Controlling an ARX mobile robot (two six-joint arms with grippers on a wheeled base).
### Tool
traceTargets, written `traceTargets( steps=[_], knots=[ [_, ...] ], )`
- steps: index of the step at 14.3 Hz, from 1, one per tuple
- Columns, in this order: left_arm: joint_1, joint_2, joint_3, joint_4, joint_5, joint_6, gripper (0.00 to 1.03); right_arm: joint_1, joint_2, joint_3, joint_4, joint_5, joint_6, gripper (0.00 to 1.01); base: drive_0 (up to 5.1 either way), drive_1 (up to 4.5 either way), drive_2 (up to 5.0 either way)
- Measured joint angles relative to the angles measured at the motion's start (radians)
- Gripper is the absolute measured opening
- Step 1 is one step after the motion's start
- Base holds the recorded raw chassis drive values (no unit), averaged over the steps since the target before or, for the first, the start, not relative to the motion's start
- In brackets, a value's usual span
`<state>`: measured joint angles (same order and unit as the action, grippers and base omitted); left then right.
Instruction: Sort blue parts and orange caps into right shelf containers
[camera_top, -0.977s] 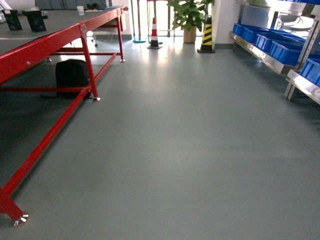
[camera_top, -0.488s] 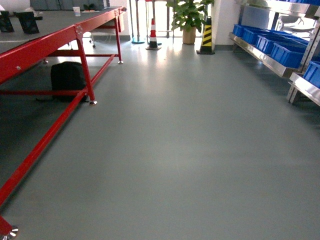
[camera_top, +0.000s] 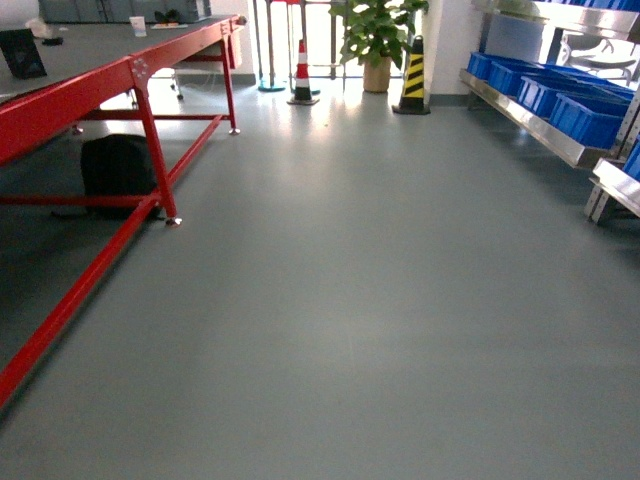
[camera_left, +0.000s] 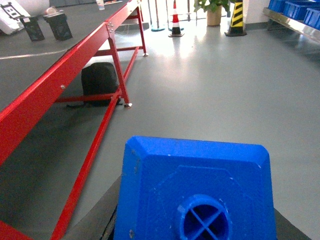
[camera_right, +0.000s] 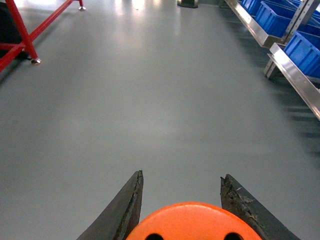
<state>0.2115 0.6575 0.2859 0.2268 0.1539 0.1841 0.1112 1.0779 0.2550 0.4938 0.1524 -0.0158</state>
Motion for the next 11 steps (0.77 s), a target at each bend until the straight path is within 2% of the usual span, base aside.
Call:
traceTargets(
  steps=[11],
  knots=[
    [0.0,0.002,0.0,-0.005,0.0,0.0,0.45,0.0,0.0,0.0,-0.007,0.0,0.0,0.41,-0.1,4.23,-4.4]
  ],
)
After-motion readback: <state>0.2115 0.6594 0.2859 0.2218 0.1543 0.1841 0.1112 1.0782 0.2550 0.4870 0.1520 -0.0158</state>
